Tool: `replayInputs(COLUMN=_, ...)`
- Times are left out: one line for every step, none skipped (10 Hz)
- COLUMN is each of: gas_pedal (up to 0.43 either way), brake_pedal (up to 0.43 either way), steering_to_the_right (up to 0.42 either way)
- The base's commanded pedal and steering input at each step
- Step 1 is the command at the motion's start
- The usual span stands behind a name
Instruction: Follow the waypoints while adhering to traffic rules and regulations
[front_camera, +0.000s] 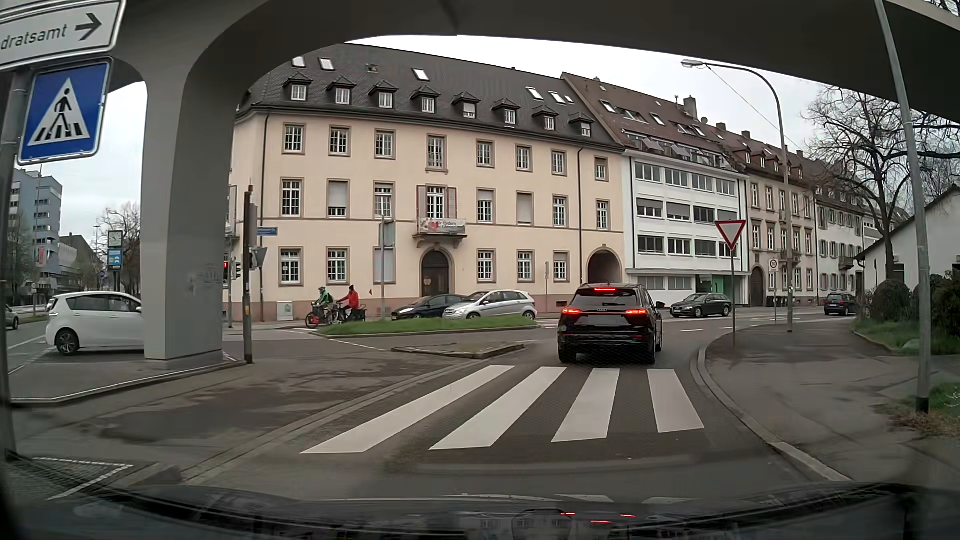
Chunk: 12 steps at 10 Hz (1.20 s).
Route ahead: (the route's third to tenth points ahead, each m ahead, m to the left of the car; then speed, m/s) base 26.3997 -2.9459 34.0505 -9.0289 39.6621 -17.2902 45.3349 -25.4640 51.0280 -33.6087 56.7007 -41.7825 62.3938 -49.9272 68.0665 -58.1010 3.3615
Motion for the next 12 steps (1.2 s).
replayInputs(gas_pedal=0.000, brake_pedal=0.250, steering_to_the_right=0.134)
replayInputs(gas_pedal=0.000, brake_pedal=0.250, steering_to_the_right=0.134)
replayInputs(gas_pedal=0.000, brake_pedal=0.244, steering_to_the_right=0.131)
replayInputs(gas_pedal=0.000, brake_pedal=0.250, steering_to_the_right=0.125)
replayInputs(gas_pedal=0.000, brake_pedal=0.256, steering_to_the_right=0.119)
replayInputs(gas_pedal=0.000, brake_pedal=0.250, steering_to_the_right=0.109)
replayInputs(gas_pedal=0.000, brake_pedal=0.250, steering_to_the_right=0.100)
replayInputs(gas_pedal=0.000, brake_pedal=0.250, steering_to_the_right=0.094)
replayInputs(gas_pedal=0.000, brake_pedal=0.250, steering_to_the_right=0.093)
replayInputs(gas_pedal=0.000, brake_pedal=0.244, steering_to_the_right=0.097)
replayInputs(gas_pedal=0.000, brake_pedal=0.244, steering_to_the_right=0.101)
replayInputs(gas_pedal=0.000, brake_pedal=0.238, steering_to_the_right=0.101)
